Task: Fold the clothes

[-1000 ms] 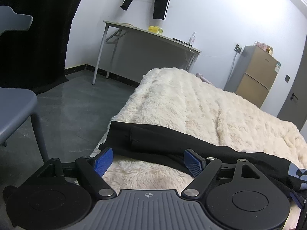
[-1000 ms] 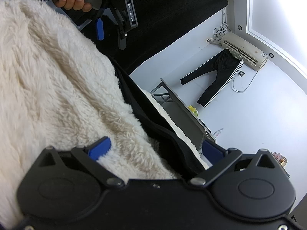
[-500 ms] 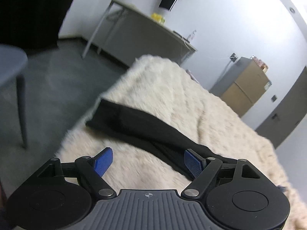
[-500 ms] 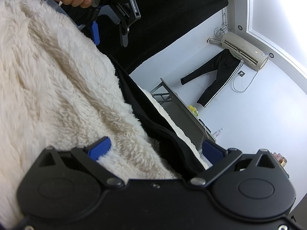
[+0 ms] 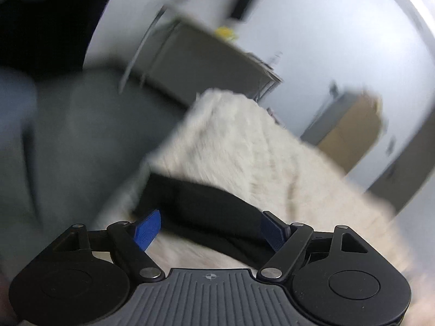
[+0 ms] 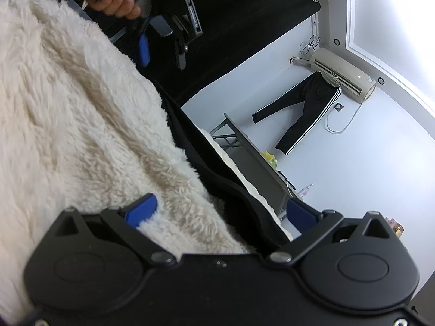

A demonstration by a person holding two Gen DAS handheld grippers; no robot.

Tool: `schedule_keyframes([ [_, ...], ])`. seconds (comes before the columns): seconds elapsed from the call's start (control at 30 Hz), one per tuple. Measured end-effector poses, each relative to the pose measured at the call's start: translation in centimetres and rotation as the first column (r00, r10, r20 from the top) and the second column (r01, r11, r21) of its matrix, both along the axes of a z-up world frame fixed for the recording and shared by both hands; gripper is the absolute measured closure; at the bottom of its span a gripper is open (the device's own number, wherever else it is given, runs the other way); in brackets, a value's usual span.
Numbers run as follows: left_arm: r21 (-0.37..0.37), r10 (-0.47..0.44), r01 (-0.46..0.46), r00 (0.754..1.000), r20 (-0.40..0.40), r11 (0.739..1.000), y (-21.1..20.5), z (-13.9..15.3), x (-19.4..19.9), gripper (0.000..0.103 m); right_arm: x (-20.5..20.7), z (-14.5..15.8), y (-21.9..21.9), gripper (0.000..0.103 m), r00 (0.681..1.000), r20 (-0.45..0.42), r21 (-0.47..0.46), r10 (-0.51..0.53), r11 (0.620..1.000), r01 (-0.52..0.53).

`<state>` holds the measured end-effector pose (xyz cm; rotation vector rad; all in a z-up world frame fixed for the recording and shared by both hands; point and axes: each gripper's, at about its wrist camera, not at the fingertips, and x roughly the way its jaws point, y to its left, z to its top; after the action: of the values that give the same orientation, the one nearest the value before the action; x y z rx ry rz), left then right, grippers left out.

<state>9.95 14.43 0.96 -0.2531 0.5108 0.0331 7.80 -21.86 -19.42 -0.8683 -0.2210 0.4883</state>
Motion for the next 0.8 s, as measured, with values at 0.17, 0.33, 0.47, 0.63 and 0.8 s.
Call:
schedule_keyframes([
  [0.17, 0.428, -0.24, 0.269, 0.963, -0.122, 0.863, -3.2, 0.5, 2.8, 0.032, 0.1, 0.0, 0.0, 0.0, 1.0, 0.005, 0.001, 0.001, 1.0, -0.001],
  [0.33, 0.563, -0.333, 0.445, 0.895, -0.296, 0.697, -4.9, -2.7, 5.3, 0.054, 0.1, 0.1, 0.0, 0.0, 1.0, 0.006, 0.0, 0.001, 1.0, -0.001],
  [0.47, 0.545, -0.388, 0.497, 0.868, -0.311, 0.676, -4.1, -2.8, 6.2, 0.079, 0.1, 0.1, 0.1, 0.0, 1.0, 0.007, 0.0, 0.0, 1.0, 0.0],
  [0.63, 0.458, -0.47, 0.607, 0.794, -0.385, 0.649, -2.9, -0.6, 6.1, 0.101, 0.1, 0.0, 0.2, 0.0, 1.0, 0.008, 0.0, 0.0, 1.0, 0.0],
  [0.8, 0.212, -0.589, 0.666, 0.737, -0.33, 0.715, 0.2, 4.6, 7.2, 0.101, 0.2, -0.1, 0.2, 0.0, 1.0, 0.01, 0.001, 0.0, 1.0, 0.0],
])
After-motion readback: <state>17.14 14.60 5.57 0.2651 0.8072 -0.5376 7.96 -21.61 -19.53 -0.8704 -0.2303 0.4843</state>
